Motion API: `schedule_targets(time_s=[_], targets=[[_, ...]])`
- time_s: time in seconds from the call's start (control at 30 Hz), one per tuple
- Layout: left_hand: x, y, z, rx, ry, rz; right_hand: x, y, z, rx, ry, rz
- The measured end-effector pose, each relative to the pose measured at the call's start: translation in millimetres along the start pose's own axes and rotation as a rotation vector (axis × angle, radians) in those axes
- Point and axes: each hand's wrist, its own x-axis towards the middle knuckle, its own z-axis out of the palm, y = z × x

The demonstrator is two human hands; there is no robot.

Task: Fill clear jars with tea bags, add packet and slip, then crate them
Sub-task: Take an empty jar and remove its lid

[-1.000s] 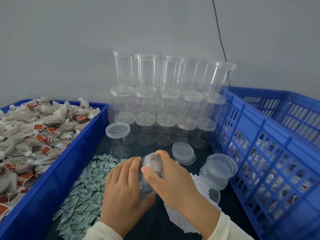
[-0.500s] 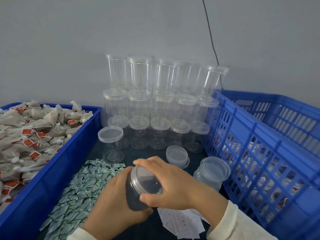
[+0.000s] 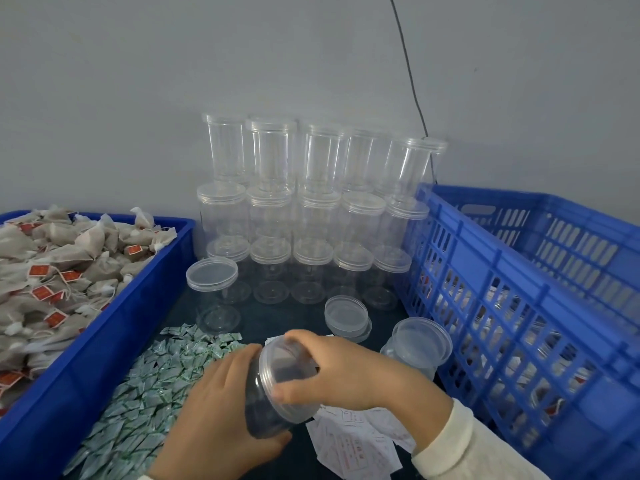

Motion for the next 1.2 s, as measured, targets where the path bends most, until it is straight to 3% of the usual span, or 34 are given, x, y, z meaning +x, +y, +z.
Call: schedule_targets(time_s=[0.27,0.53,0.63,0.93,1.07,1.2], targets=[[-4,4,2,0.001,0.003,-0.020,-8,-2,-14,-0.289,-0.189,-0.287],[-4,16,-4,0.121,0.026,0.026,8,-3,-4,0.013,-0.010,0.201],[-5,15,1,0.222,0.106,0.085,9,-3,1,0.114,-0.055,0.208],[-9,12,0,0.233,0.091,0.087,-8,-6,-8,-0.237,-0.053,-0.166],[-10,13,-8,0.040,0.001,0.057,-14,-10,-11,-0.304,-0.042,-0.287],[-8,11,-31,-0.175,-0.190,-0.004,-21,-17,-12,-0.351,-0.072,-0.446]])
